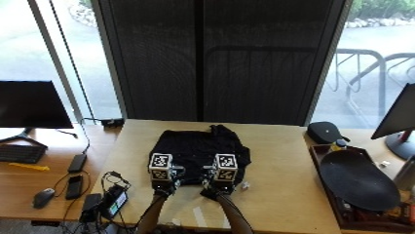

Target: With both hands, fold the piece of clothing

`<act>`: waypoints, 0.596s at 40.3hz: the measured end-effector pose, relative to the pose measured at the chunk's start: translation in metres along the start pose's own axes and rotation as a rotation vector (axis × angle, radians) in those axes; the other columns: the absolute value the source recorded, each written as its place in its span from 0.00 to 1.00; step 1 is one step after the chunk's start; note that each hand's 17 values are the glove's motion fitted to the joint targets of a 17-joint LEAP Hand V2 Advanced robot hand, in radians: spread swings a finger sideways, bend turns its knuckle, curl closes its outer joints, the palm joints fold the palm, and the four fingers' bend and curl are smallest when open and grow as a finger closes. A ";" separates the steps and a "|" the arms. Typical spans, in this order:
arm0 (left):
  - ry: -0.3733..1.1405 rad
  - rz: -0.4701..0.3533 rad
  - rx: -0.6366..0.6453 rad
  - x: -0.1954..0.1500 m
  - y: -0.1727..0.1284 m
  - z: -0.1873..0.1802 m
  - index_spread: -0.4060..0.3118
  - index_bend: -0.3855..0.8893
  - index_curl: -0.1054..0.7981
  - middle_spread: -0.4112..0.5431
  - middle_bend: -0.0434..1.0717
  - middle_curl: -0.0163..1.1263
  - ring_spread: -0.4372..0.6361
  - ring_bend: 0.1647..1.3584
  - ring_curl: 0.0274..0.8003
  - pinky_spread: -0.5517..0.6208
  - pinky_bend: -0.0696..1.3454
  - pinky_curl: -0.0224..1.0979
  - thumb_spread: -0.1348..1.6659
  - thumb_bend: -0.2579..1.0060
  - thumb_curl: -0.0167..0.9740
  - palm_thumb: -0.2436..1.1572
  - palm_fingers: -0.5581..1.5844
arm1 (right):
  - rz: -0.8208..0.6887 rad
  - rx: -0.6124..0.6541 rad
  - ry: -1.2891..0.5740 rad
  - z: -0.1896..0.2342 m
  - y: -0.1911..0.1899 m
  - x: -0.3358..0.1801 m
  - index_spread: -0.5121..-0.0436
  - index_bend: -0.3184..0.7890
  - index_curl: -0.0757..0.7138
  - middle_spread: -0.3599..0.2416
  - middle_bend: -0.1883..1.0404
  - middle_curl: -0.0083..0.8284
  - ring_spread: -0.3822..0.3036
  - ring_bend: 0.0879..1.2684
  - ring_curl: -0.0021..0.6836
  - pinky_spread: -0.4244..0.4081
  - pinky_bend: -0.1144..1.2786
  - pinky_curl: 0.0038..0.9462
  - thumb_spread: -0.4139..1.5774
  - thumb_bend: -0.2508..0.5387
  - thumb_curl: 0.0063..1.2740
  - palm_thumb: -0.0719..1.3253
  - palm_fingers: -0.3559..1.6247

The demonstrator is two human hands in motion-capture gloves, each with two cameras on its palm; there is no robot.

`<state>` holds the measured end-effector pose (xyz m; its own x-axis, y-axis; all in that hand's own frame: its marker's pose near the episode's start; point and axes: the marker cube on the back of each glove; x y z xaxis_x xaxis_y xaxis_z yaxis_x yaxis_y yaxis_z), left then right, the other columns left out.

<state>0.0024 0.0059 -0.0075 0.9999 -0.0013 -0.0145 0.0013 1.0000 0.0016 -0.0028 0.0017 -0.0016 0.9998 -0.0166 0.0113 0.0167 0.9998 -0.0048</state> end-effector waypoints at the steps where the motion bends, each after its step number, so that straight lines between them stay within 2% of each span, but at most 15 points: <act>1: 0.001 -0.002 0.000 0.000 0.001 -0.001 0.50 0.40 0.15 0.46 0.25 0.07 0.51 0.21 0.07 0.59 0.30 0.07 0.32 0.29 0.06 0.30 0.47 | -0.003 0.003 -0.001 -0.001 0.001 -0.001 0.69 0.45 0.15 0.63 0.27 0.04 0.67 0.08 0.03 0.69 0.43 0.11 0.43 0.58 0.04 0.27 0.28; 5: -0.003 -0.016 -0.006 -0.002 0.003 -0.001 0.47 0.40 0.20 0.47 0.25 0.13 0.56 0.25 0.16 0.65 0.33 0.13 0.46 0.29 0.10 0.32 0.45 | -0.024 0.032 -0.006 -0.010 0.003 -0.008 0.53 0.47 0.24 0.65 0.28 0.08 0.72 0.08 0.07 0.77 0.47 0.18 0.58 0.62 0.07 0.30 0.26; 10: -0.006 -0.034 -0.025 -0.004 0.006 0.001 0.45 0.41 0.24 0.48 0.25 0.18 0.59 0.28 0.21 0.70 0.34 0.16 0.56 0.27 0.13 0.32 0.44 | -0.044 0.027 -0.023 -0.015 0.008 -0.015 0.42 0.46 0.30 0.66 0.28 0.11 0.77 0.10 0.11 0.83 0.48 0.22 0.70 0.63 0.10 0.31 0.25; 17: 0.002 -0.017 -0.011 -0.008 -0.004 0.013 0.45 0.41 0.28 0.48 0.24 0.22 0.62 0.30 0.25 0.74 0.36 0.19 0.64 0.24 0.17 0.33 0.43 | -0.053 0.033 -0.011 -0.011 0.008 -0.016 0.35 0.46 0.37 0.68 0.28 0.15 0.80 0.10 0.16 0.86 0.49 0.26 0.80 0.61 0.13 0.32 0.24; 24: 0.005 -0.008 -0.005 -0.005 0.002 0.002 0.44 0.41 0.32 0.48 0.25 0.26 0.63 0.31 0.28 0.76 0.36 0.21 0.68 0.22 0.21 0.33 0.42 | -0.045 0.029 -0.014 -0.010 0.008 -0.008 0.32 0.45 0.42 0.69 0.28 0.19 0.82 0.11 0.20 0.88 0.49 0.29 0.84 0.58 0.15 0.32 0.24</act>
<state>-0.0026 0.0080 -0.0059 0.9998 -0.0091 -0.0190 0.0090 1.0000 -0.0035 -0.0103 0.0093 -0.0118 0.9978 -0.0617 0.0250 0.0611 0.9978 0.0248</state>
